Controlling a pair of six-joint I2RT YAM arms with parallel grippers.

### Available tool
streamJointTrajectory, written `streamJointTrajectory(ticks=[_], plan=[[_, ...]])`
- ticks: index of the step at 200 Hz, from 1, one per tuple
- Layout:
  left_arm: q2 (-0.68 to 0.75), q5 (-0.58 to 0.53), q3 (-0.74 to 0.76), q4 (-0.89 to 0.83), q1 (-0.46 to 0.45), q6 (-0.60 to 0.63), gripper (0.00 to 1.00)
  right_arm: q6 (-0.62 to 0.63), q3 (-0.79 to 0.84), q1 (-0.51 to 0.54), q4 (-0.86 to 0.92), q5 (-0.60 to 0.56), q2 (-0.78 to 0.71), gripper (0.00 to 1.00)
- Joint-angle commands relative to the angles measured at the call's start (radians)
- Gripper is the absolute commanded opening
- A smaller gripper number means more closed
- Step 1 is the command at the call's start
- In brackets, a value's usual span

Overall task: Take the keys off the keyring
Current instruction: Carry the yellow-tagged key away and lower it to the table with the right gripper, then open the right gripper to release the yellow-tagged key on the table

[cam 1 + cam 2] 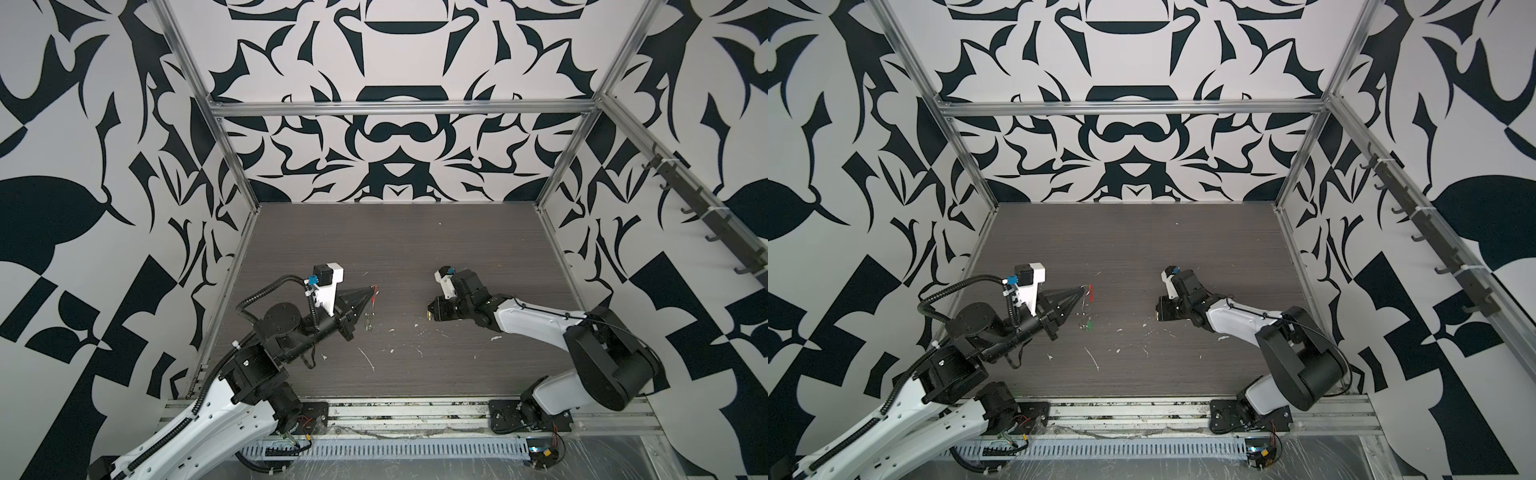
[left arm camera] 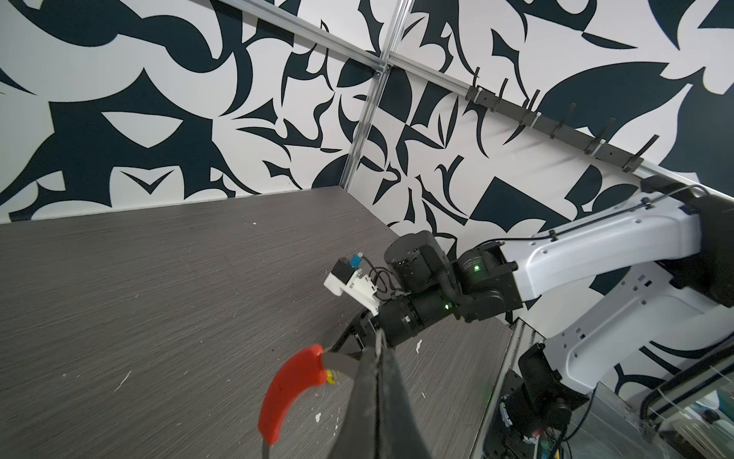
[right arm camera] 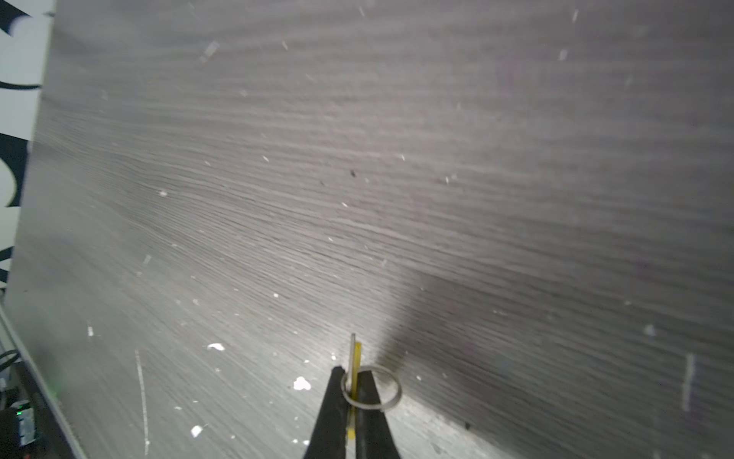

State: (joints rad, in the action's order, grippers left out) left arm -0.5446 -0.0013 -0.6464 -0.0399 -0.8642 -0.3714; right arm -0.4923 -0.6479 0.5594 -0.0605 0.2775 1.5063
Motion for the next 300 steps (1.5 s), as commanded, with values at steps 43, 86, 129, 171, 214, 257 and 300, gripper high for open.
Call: streamJointTrajectory(ticks=[43, 86, 129, 171, 214, 257, 300], plan=[[-0.005, 0.022, 0.032, 0.069, -0.002, -0.021, 0.0, -0.053, 0.007, -0.001, -0.035, -0.032, 0.083, 0.0], [-0.002, 0.023, 0.037, 0.072, -0.002, -0.024, 0.0, -0.08, 0.002, -0.001, -0.008, -0.065, 0.102, 0.13], [-0.001, 0.019, 0.044, 0.074, -0.002, -0.031, 0.0, -0.111, 0.011, -0.002, 0.031, -0.12, 0.075, 0.42], [0.006, 0.009, 0.042, 0.066, -0.002, -0.04, 0.0, -0.131, 0.03, -0.002, 0.093, -0.16, -0.112, 0.69], [-0.017, -0.017, 0.015, 0.058, -0.002, -0.083, 0.0, -0.08, 0.06, 0.042, -0.016, -0.021, -0.381, 0.71], [-0.083, -0.048, -0.067, 0.014, -0.002, -0.115, 0.0, 0.058, 0.061, 0.236, -0.106, -0.07, -0.547, 0.71], [-0.085, -0.132, -0.101, -0.002, -0.002, -0.159, 0.0, 0.135, 0.053, 0.391, -0.249, -0.144, -0.583, 0.71]])
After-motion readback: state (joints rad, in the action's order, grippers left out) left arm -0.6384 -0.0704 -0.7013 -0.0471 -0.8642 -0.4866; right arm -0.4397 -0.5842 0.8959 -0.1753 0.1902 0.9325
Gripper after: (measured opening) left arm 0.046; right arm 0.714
